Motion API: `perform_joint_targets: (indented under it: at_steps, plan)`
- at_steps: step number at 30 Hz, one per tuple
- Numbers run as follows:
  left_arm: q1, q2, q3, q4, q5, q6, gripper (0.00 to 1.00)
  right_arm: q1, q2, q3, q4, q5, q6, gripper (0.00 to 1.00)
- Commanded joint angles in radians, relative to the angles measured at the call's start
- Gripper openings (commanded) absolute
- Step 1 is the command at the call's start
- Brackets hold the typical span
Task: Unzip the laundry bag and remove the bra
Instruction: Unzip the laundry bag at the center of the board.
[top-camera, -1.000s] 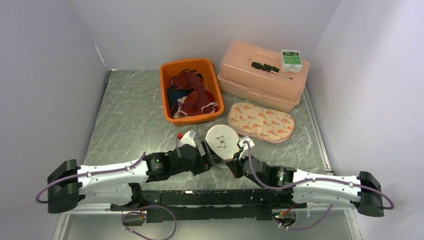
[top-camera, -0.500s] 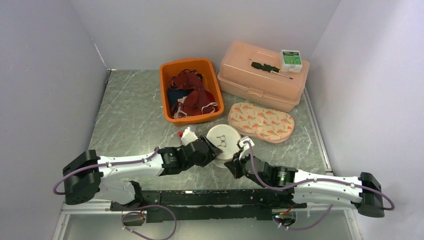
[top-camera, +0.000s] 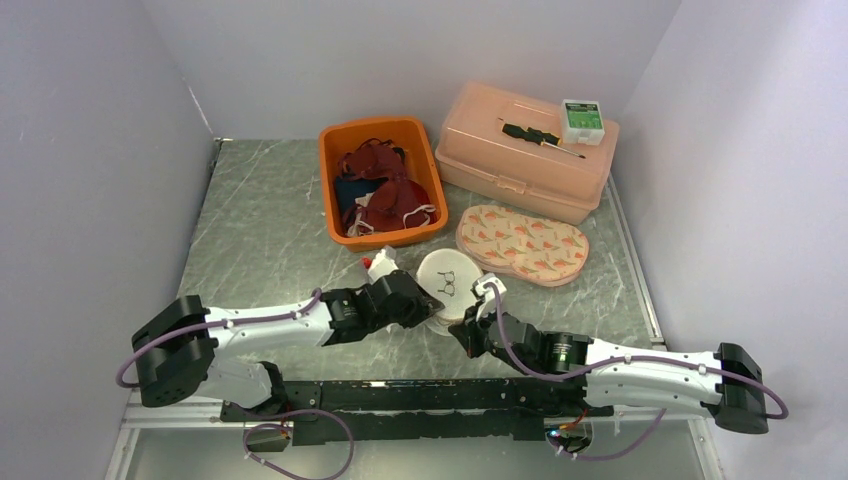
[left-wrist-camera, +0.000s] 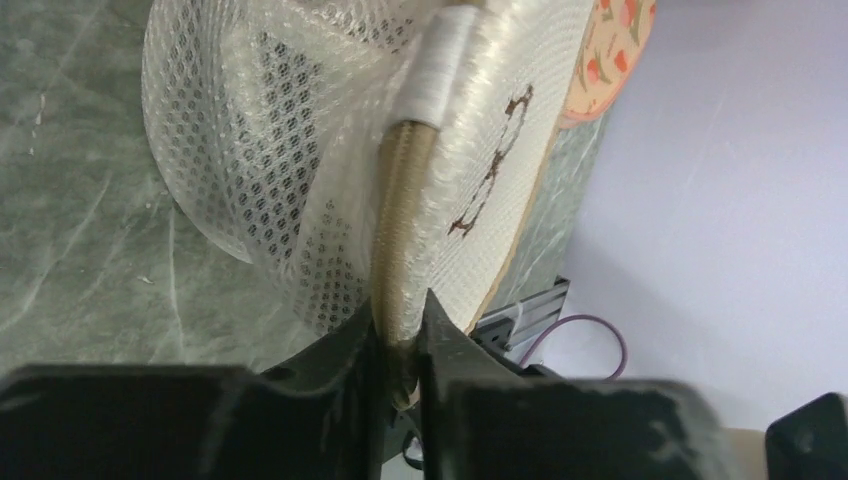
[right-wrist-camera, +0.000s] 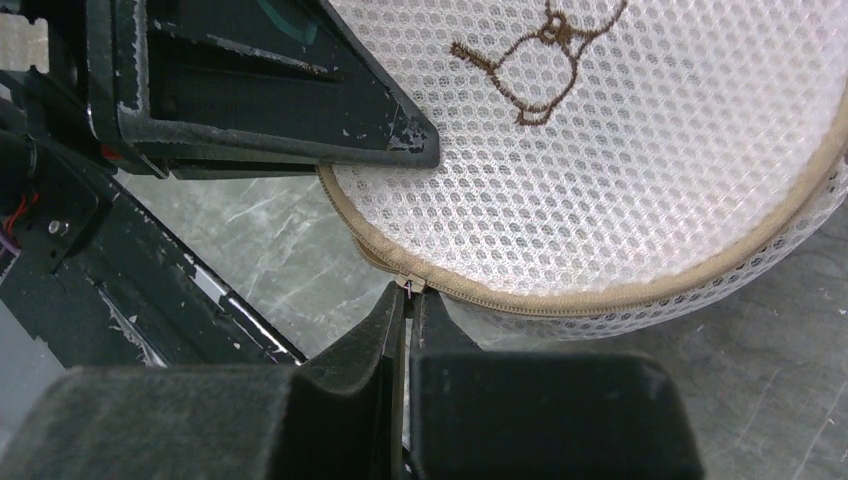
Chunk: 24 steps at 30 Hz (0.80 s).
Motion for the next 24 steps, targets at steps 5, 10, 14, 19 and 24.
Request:
perform_joint_targets:
  at_steps: [5, 10, 14, 19, 24]
  plan:
    - [0.022, -0.044, -0.023, 0.019, 0.013, 0.038, 0.03, 0.004, -0.019, 0.036, -0.011, 0.043, 0.005, 0.0]
    - [0.045, -0.126, -0.07, -0.012, 0.018, 0.071, 0.03, 0.001, -0.021, 0.052, -0.107, 0.118, 0.048, 0.0]
    - [0.074, -0.187, -0.098, -0.03, 0.051, 0.127, 0.03, -0.001, -0.018, 0.049, -0.155, 0.188, 0.112, 0.0]
    - [0.129, -0.235, -0.111, 0.006, 0.172, 0.301, 0.03, -0.013, -0.038, 0.071, -0.151, 0.245, 0.085, 0.0]
    - [0.247, -0.201, 0.047, -0.149, 0.381, 0.575, 0.03, -0.001, -0.117, 0.074, 0.018, 0.045, -0.163, 0.0]
